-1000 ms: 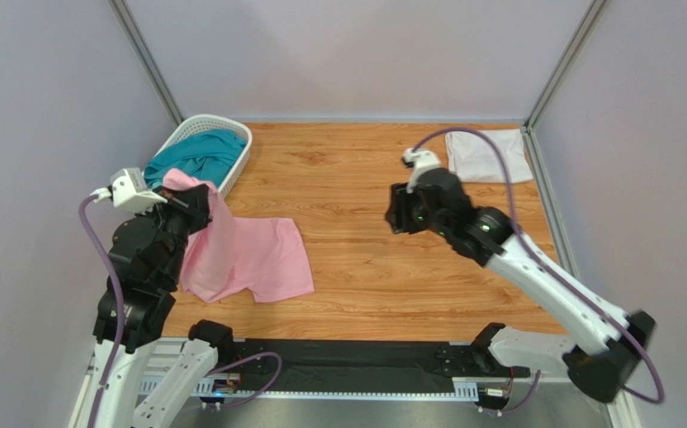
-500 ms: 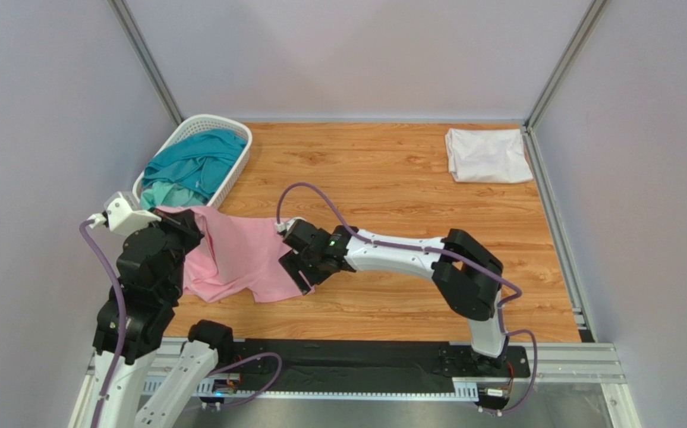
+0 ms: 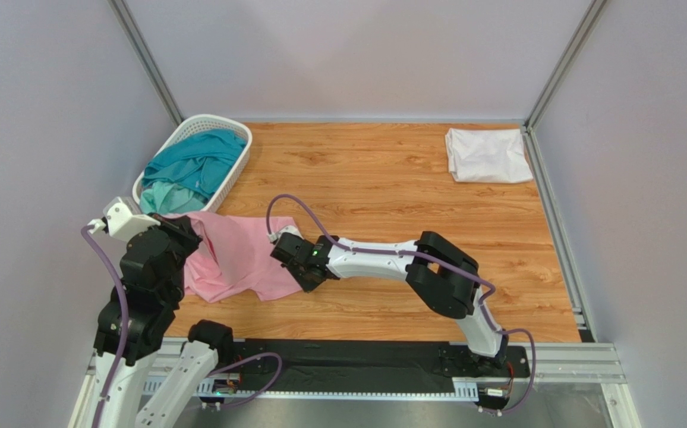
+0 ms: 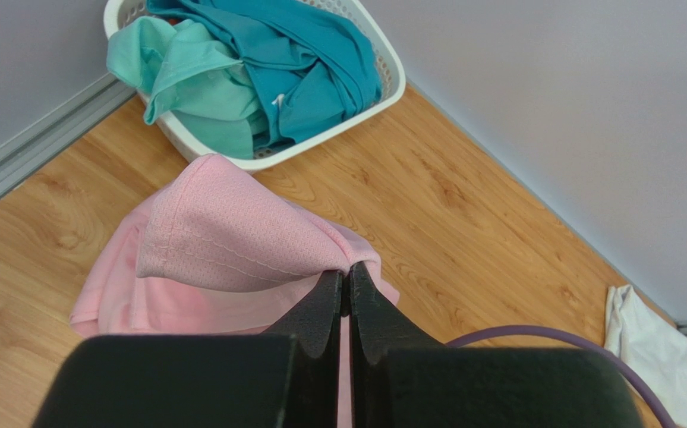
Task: Fold and stack the t-shirts
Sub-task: Flatten the tshirt out
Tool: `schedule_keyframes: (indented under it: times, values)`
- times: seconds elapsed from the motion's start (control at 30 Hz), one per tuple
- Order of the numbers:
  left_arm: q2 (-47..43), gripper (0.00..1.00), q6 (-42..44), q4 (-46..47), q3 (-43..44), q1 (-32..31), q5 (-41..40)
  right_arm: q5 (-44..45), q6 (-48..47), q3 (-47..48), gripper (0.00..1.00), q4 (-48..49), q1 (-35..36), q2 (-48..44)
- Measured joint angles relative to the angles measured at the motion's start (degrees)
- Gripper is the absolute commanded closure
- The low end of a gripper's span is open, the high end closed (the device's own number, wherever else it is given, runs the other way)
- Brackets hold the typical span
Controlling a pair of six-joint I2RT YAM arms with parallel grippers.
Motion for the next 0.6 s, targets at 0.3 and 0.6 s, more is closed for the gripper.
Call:
schedule_keyframes:
  times: [0.3, 0.6]
  values:
    - [-0.2, 1.00, -0.2, 0.0, 0.0, 0.0, -0.9, 6.0, 1.2, -3.7, 1.00, -0.6, -0.5, -3.0]
    - [4.8, 1.00, -0.1, 1.4, -0.2, 0.0, -1.0, 6.5, 2.1, -20.5, 1.00, -0.7, -30.1, -28.9]
